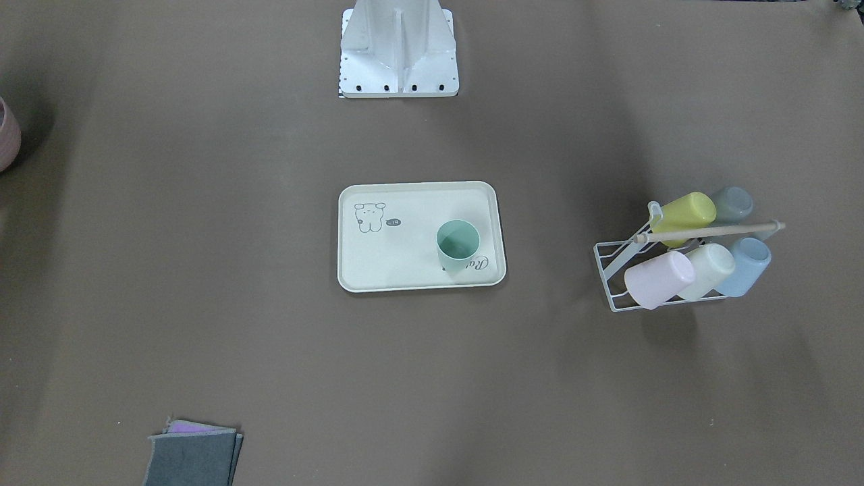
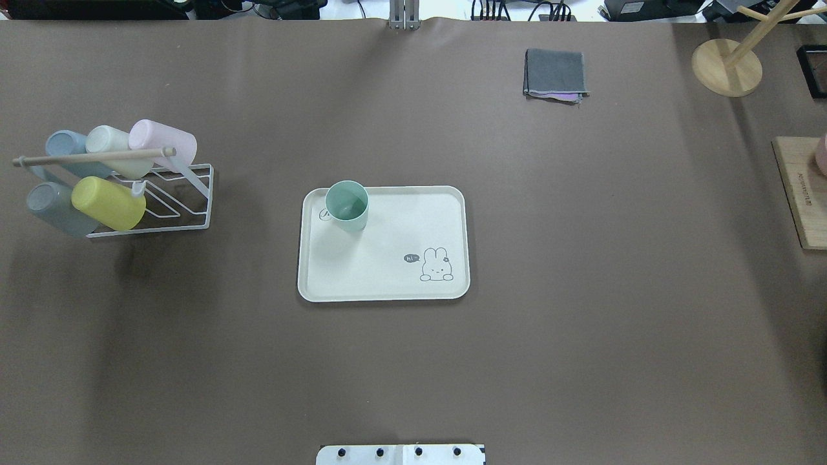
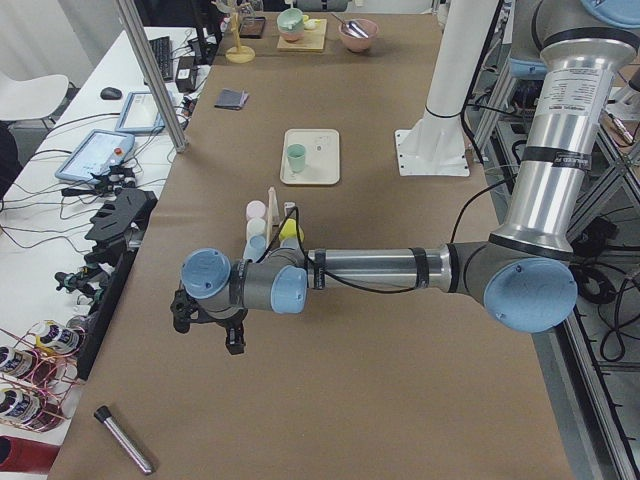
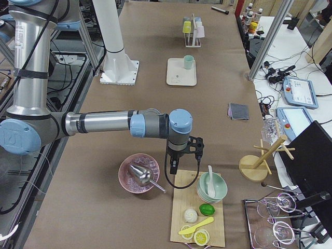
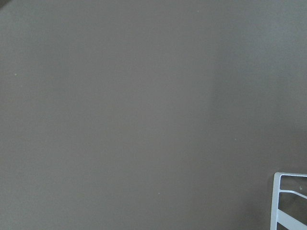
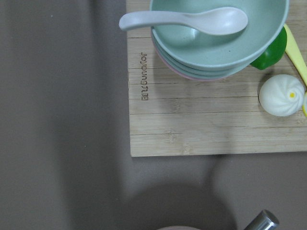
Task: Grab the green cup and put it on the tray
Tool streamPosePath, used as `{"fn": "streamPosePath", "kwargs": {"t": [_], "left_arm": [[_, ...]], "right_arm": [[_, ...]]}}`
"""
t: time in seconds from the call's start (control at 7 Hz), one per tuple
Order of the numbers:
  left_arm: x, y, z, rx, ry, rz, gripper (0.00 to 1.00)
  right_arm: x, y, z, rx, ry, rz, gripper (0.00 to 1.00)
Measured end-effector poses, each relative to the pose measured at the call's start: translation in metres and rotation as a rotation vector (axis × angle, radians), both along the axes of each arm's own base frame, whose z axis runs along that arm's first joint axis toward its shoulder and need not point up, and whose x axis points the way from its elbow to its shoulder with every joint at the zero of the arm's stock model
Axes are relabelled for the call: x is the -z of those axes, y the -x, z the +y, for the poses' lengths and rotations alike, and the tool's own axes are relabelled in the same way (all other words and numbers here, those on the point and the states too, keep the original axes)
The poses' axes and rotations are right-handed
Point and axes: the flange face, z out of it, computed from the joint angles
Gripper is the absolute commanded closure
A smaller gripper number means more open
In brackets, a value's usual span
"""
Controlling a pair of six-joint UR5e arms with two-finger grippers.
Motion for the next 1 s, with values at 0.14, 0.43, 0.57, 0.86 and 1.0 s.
{"fn": "streamPosePath", "kwargs": {"t": [0.14,0.43,0.57,0.86,1.0], "left_arm": [[-0.0016,-0.0010,0.0001,-0.002,0.027,-0.005,0.02],[-0.0060,0.0019,-0.0010,-0.027,-0.003,-0.070,0.02],[-0.0051,0.0030,-0.0028,-0.065,-0.071,-0.092,0.02],[-0.0009,0.0037,-0.0051,-0.114,-0.167,-0.100,0.02],[0.0011,0.0054,-0.0058,-0.126,-0.197,-0.097,0.02]], "right_arm": [[0.0001,0.0000,-0.0003,0.000,0.000,0.000,0.00],[0.0004,0.0000,-0.0008,0.000,-0.001,0.001,0.00],[0.0006,0.0000,-0.0011,0.000,-0.002,0.001,0.00],[0.0010,0.0000,-0.0015,0.000,-0.003,0.001,0.00],[0.0011,0.0000,-0.0016,0.000,-0.003,0.001,0.00]]}}
